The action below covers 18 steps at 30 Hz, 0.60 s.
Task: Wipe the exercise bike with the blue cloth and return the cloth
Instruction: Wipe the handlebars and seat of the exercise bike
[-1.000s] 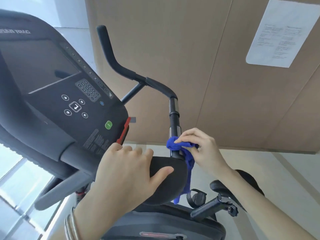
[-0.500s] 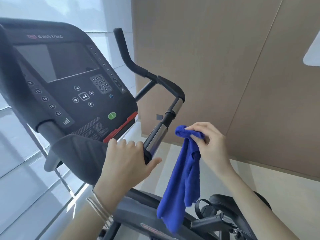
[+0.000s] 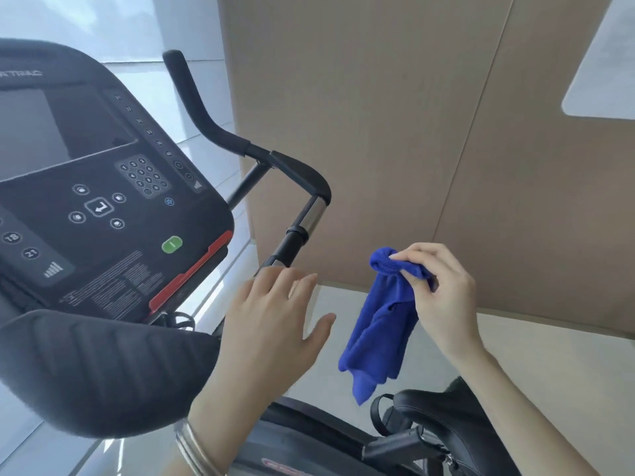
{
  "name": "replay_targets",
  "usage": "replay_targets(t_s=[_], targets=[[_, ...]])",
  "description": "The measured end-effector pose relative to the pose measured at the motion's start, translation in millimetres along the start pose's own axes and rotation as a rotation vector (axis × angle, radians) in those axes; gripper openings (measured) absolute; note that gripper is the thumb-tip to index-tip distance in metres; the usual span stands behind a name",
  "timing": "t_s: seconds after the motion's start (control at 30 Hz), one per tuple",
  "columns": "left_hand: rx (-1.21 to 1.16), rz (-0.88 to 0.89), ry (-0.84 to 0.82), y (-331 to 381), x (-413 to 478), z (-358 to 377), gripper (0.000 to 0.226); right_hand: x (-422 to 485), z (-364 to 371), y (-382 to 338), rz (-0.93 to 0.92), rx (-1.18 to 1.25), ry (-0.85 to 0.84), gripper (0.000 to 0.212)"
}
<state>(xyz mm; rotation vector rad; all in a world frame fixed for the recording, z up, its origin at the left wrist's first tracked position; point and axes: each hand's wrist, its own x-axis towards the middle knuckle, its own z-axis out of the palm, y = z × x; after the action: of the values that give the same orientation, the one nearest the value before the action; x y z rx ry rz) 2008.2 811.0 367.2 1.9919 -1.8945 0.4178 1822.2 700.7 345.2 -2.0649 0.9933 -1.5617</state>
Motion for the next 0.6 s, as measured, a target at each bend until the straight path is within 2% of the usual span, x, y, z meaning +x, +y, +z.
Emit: replay_targets(t_s=[0.1, 0.37, 0.6], targets=[[-0.031, 0.045, -0.069, 23, 18, 11, 0.044, -2, -29, 7, 0.038, -0.034, 0.05, 0.038], [-0.117, 0.227, -0.064, 110, 52, 29, 0.044, -22, -121, 28, 0.087, -0.114, 0.118, 0.04], [-0.167, 0.324, 0.033, 227, 49, 38, 0.033, -46, -227, 64, 0.101, -0.145, 0.135, 0.041]])
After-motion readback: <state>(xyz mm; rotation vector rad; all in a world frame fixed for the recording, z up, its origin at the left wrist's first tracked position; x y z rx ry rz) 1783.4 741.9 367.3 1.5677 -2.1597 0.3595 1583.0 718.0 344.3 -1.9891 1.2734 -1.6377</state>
